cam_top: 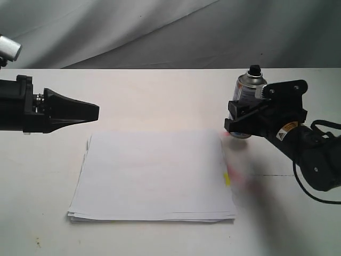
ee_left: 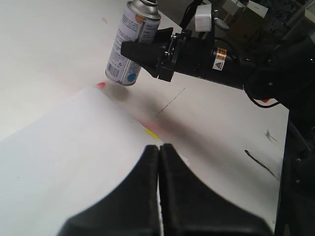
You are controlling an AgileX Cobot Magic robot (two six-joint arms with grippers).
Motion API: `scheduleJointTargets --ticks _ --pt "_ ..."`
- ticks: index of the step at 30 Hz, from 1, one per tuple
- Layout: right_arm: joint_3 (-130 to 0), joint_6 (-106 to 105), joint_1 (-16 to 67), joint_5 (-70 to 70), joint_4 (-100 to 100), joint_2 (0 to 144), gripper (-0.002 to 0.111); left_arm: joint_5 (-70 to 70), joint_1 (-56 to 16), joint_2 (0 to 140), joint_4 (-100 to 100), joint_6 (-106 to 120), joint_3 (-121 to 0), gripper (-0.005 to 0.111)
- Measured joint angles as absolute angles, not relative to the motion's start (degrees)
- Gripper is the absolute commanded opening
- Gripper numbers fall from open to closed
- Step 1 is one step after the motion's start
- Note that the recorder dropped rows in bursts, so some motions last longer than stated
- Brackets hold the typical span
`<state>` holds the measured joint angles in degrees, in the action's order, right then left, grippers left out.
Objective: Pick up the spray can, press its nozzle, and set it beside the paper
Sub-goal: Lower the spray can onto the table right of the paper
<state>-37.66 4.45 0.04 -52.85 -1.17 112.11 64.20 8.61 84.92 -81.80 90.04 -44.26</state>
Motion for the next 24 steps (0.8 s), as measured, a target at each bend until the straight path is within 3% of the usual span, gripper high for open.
scheduleJointTargets --ticks 24 --pt "-37.7 4.5 0.0 -49.8 -0.7 113.0 0.0 64.2 8.6 84.9 -81.8 90.2 -44.3 0.0"
